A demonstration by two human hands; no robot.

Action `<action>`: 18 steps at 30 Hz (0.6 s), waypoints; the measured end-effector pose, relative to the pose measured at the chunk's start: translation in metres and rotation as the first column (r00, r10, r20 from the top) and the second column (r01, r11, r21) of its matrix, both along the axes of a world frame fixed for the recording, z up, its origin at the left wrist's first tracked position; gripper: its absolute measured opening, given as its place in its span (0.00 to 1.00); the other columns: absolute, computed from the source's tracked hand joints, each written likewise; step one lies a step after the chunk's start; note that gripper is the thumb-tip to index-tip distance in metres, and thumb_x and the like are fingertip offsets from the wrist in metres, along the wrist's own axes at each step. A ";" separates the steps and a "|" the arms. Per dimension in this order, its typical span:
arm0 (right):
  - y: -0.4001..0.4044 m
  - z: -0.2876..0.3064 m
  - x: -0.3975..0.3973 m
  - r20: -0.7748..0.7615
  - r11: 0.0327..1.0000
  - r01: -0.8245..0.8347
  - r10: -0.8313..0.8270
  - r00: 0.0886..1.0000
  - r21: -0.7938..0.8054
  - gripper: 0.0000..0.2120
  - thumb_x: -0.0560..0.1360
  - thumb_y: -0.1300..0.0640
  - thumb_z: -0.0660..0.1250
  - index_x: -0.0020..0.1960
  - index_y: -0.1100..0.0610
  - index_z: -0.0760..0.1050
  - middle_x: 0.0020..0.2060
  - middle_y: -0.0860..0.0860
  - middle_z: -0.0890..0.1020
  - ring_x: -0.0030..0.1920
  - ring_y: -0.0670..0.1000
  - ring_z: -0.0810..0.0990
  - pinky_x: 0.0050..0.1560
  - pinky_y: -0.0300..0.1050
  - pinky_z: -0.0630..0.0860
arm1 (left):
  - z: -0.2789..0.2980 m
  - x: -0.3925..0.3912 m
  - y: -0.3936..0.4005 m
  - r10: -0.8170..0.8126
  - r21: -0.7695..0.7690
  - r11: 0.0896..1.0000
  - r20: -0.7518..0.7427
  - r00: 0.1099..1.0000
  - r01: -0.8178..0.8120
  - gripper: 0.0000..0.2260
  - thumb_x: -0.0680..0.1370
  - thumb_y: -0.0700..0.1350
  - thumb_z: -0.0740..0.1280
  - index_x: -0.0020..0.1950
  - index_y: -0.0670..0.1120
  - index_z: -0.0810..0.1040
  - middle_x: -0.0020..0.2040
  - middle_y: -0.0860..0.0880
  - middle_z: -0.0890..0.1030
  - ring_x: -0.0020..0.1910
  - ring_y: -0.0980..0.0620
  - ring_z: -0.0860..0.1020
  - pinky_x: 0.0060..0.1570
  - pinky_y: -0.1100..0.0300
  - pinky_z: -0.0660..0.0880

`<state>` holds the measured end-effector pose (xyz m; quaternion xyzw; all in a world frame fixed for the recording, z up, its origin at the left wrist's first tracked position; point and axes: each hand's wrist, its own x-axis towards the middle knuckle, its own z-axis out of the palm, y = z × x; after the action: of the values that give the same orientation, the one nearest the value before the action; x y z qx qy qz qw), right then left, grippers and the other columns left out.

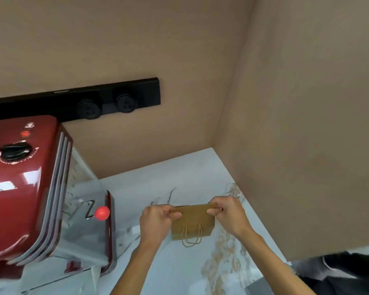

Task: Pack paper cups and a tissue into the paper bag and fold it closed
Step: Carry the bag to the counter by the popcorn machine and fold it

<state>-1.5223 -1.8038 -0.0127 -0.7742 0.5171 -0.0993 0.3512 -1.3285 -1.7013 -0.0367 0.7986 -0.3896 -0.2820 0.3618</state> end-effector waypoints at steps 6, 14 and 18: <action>-0.044 -0.034 0.028 -0.191 0.991 -0.124 0.111 0.975 -0.056 0.04 0.75 0.56 0.70 0.45 0.49 0.82 0.35 0.47 0.86 0.40 0.50 0.83 0.43 0.44 0.80 | -0.030 0.009 -0.026 0.027 0.152 0.987 0.177 0.984 -0.054 0.02 0.71 0.52 0.77 0.41 0.56 0.87 0.35 0.53 0.86 0.35 0.56 0.78 0.31 0.68 0.65; -0.078 -0.071 0.036 -0.247 0.955 -0.295 0.283 0.927 -0.016 0.06 0.77 0.54 0.67 0.51 0.47 0.83 0.42 0.49 0.87 0.45 0.51 0.84 0.44 0.42 0.78 | -0.058 0.002 -0.041 0.063 0.261 0.956 0.254 0.965 -0.131 0.07 0.74 0.50 0.74 0.36 0.51 0.83 0.33 0.52 0.84 0.39 0.51 0.82 0.34 0.61 0.66; -0.090 -0.073 0.040 -0.285 0.893 -0.446 0.415 0.864 -0.051 0.08 0.77 0.51 0.67 0.55 0.47 0.81 0.47 0.49 0.87 0.50 0.51 0.84 0.46 0.40 0.76 | -0.054 0.005 -0.046 -0.007 0.311 0.947 0.269 0.963 -0.080 0.04 0.74 0.49 0.73 0.41 0.51 0.85 0.37 0.50 0.85 0.40 0.51 0.81 0.37 0.61 0.70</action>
<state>-1.4827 -1.8940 -0.0855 -0.8953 0.3666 0.0570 0.2465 -1.3238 -1.7477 -0.0906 0.8843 -0.3689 -0.2246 0.1774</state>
